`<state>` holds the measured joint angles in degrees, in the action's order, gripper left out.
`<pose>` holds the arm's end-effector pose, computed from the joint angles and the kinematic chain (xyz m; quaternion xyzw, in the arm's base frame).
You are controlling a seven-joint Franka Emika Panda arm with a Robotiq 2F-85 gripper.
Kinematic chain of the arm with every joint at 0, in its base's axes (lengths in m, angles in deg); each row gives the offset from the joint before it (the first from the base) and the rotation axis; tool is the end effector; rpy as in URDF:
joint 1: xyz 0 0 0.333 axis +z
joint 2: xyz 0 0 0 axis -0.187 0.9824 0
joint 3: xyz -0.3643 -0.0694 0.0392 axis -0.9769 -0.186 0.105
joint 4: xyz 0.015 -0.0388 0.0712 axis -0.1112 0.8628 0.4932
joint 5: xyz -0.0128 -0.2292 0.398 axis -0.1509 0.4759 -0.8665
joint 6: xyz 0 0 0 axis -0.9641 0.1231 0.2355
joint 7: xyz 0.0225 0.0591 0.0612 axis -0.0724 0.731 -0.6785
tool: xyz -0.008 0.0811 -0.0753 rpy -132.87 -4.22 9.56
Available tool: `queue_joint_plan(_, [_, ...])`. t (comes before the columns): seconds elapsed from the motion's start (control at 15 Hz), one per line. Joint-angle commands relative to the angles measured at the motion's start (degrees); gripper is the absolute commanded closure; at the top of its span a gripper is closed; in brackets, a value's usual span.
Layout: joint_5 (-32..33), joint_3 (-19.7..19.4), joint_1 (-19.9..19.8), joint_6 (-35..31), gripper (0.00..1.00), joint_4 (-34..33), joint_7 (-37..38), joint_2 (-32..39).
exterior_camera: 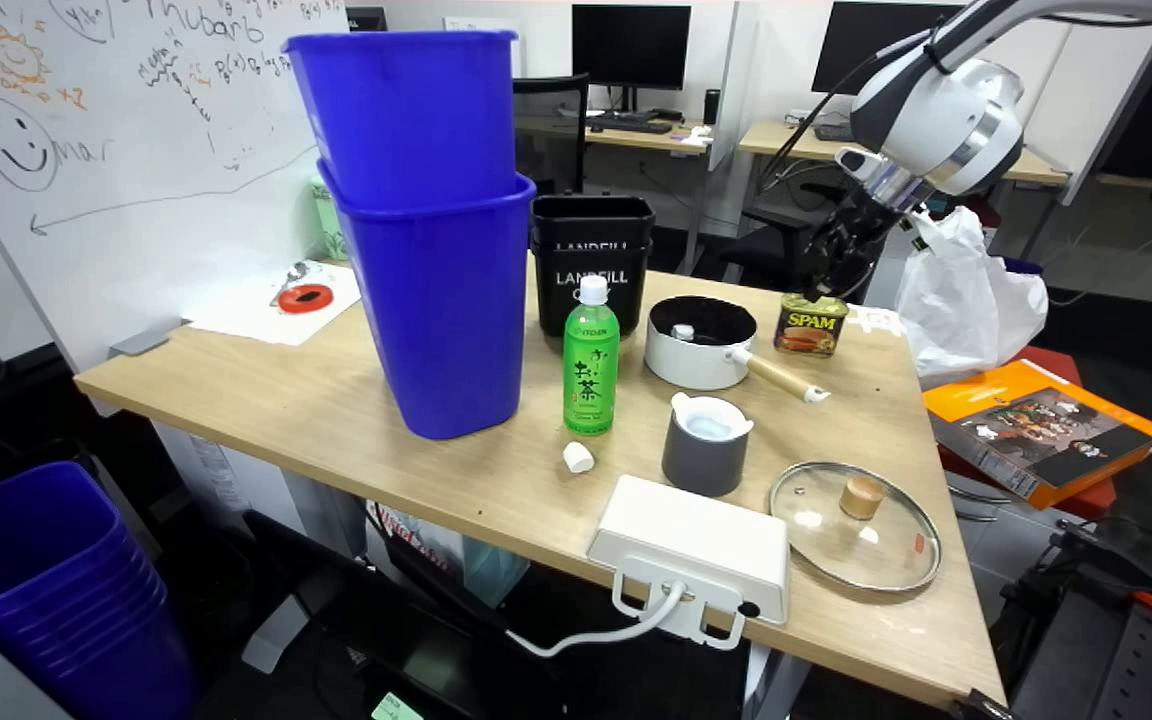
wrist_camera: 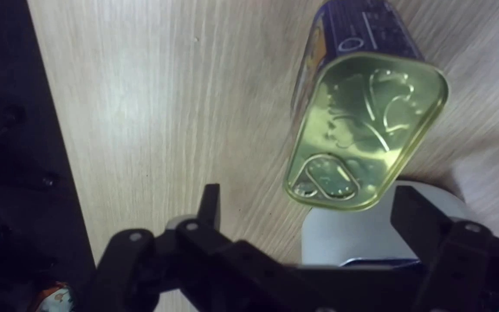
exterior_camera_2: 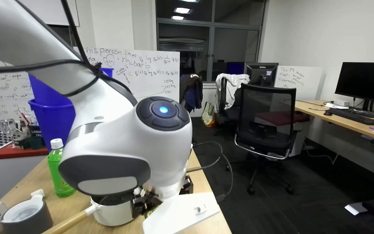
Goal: Move the tin to the right
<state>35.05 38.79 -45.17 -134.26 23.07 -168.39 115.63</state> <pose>0.6294 -0.3225 0.2026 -0.9022 -0.3731 -0.2155 0.0175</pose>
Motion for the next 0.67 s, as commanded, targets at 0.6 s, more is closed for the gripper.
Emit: queue_joint_plan(0.6, [-1.1,-3.8,3.1,2.3,0.0,0.4,7.1,-5.6])
